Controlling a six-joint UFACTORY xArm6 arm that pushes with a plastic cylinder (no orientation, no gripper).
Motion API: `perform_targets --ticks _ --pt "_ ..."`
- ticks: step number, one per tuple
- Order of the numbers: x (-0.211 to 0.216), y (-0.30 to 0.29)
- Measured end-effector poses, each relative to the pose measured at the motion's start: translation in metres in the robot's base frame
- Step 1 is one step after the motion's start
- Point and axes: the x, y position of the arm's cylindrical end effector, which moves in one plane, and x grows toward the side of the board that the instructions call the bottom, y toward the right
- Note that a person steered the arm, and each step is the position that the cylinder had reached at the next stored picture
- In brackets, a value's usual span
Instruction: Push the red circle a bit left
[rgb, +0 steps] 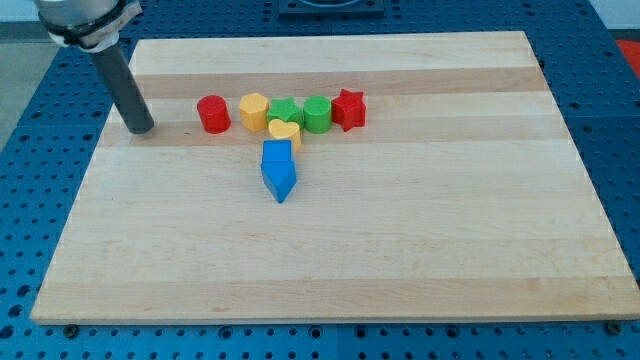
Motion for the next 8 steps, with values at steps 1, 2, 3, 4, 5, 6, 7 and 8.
perform_targets --ticks 1,2,3,4,5,6,7,8 --pt "-0.009 0.001" --pt "-0.009 0.011" --pt "-0.009 0.024" --pt "-0.01 0.038" --pt "-0.014 0.043" --pt "-0.015 0.05" --pt "-0.015 0.051" --pt "-0.016 0.055"
